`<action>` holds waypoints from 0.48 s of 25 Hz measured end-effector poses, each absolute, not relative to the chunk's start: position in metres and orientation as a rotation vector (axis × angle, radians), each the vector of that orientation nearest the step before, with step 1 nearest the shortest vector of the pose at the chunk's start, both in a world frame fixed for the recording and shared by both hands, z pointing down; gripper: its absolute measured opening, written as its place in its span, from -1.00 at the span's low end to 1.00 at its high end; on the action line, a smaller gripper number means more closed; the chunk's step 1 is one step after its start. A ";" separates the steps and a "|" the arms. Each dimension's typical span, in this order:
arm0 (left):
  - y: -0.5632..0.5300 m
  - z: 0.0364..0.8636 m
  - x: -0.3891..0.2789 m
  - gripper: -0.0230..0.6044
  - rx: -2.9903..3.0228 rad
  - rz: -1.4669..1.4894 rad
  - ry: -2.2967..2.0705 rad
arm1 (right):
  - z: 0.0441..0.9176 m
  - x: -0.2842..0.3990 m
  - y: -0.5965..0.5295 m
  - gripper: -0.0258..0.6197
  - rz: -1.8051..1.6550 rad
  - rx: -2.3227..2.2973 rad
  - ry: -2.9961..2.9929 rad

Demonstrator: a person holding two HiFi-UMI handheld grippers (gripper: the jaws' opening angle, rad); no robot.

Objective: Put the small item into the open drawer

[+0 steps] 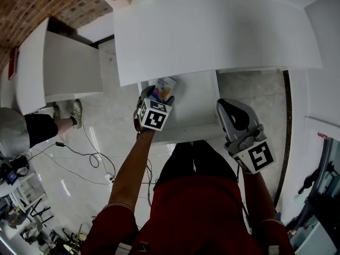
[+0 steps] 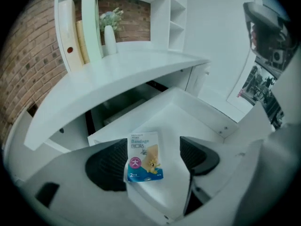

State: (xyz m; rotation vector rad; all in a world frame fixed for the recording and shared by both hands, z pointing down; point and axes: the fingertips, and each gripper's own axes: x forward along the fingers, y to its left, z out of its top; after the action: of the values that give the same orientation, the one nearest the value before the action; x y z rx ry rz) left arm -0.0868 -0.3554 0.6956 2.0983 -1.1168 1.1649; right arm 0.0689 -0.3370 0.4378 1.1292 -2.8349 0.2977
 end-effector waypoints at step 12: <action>-0.338 0.527 -0.074 -0.30 2.332 0.627 -1.356 | 0.429 0.051 -0.317 -0.89 0.301 1.045 -2.885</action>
State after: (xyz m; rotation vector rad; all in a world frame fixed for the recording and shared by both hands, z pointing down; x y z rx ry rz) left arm -0.0738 -0.3385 0.5274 2.3320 -1.3565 0.6269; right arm 0.0506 -0.3166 0.4292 1.0453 -2.8846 0.3014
